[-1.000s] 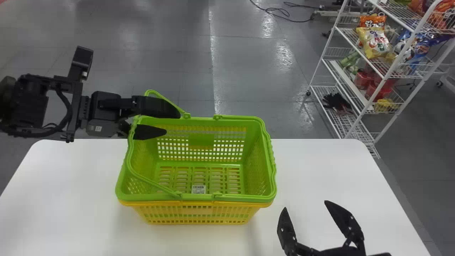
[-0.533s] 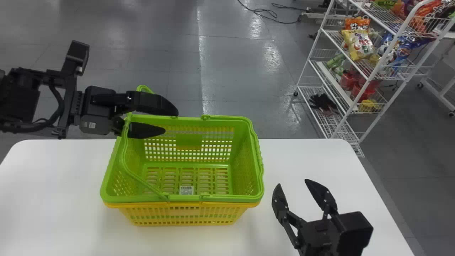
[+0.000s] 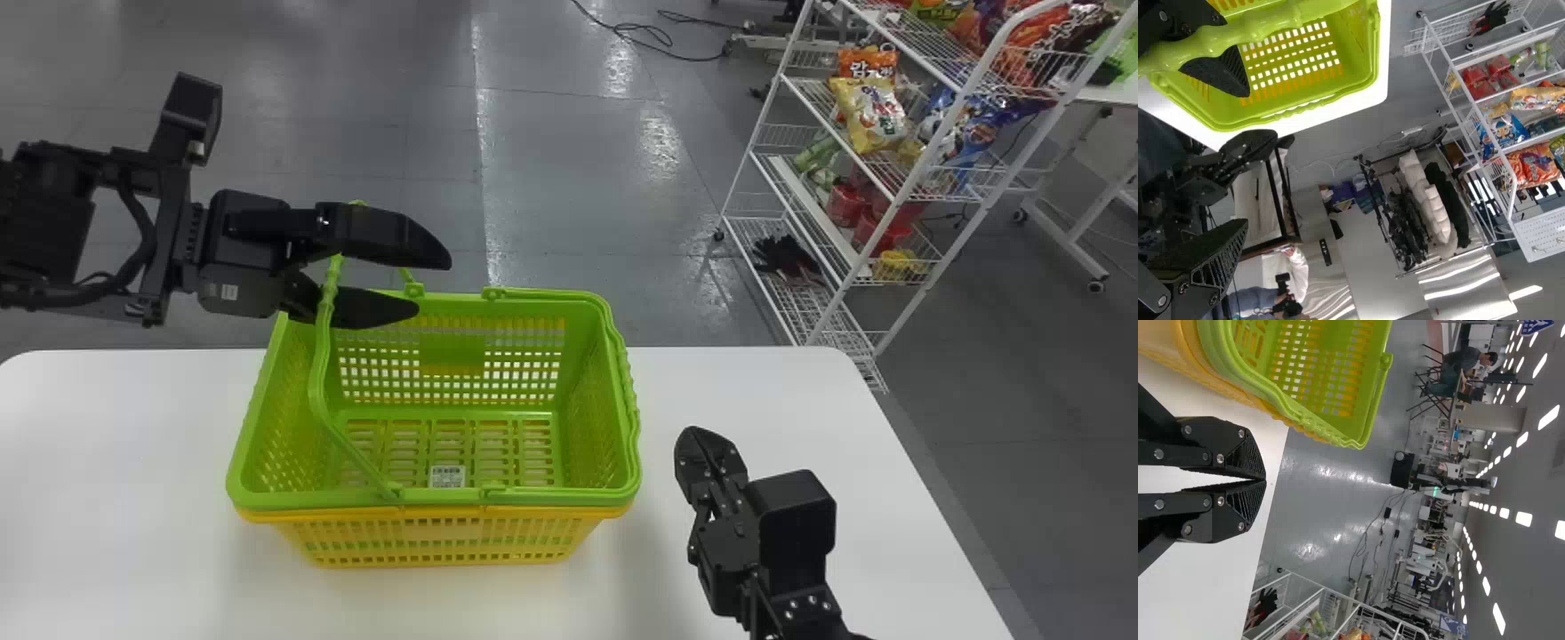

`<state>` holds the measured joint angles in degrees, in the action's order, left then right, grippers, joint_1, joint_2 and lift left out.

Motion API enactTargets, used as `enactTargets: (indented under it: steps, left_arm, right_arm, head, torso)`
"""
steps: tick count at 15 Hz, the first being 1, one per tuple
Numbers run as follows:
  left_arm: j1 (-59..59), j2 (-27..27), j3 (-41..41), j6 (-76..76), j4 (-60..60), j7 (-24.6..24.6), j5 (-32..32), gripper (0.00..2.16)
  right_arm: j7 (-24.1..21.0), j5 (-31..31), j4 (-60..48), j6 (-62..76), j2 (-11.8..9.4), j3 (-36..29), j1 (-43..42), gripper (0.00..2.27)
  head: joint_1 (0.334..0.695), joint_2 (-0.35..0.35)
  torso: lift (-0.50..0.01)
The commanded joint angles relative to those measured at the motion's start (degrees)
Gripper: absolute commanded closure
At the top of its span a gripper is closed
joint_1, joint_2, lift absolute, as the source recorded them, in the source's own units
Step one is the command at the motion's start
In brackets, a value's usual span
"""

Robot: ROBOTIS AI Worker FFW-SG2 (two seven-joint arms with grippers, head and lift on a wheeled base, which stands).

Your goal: Grasp handle with right gripper to insert into left gripper then lift and swing left to center

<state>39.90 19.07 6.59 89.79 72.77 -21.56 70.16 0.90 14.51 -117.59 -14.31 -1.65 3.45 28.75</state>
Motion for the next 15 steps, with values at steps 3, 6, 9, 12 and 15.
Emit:
enactTargets:
  steps: [3,6,9,12,15]
  left_arm:
    - [0.5,0.0,0.0,0.2,-1.1,0.0,0.3,0.15]
    - [0.7,0.0,0.0,0.2,-1.3,0.0,0.5,0.15]
    - [0.5,-1.0,0.0,0.2,-1.3,0.0,0.9,0.15]
    - [0.4,-1.1,0.0,0.2,-1.3,0.0,1.2,0.15]
    - [0.1,-1.1,0.0,0.2,-1.4,0.0,1.8,0.15]
  right_arm:
    - [-0.1,2.1,1.8,-3.4,-0.2,1.4,-3.3,2.22]
    - [-0.6,2.2,3.1,-3.1,-0.4,2.1,-4.4,2.22]
    - [-0.9,2.4,3.7,-2.9,-0.4,3.1,-5.3,2.22]
    - [-0.9,3.1,3.7,-3.8,-0.4,4.0,-6.2,2.22]
    - [-0.9,3.3,3.8,-4.6,-0.6,4.3,-6.5,2.22]
  head:
    - [0.695,-0.173]
    - [0.695,-0.167]
    - [0.695,-0.16]
    - [0.695,-0.159]
    - [0.695,-0.155]
  torso:
    - [-0.093]
    - [-0.093]
    - [-0.093]
    - [-0.093]
    - [-0.093]
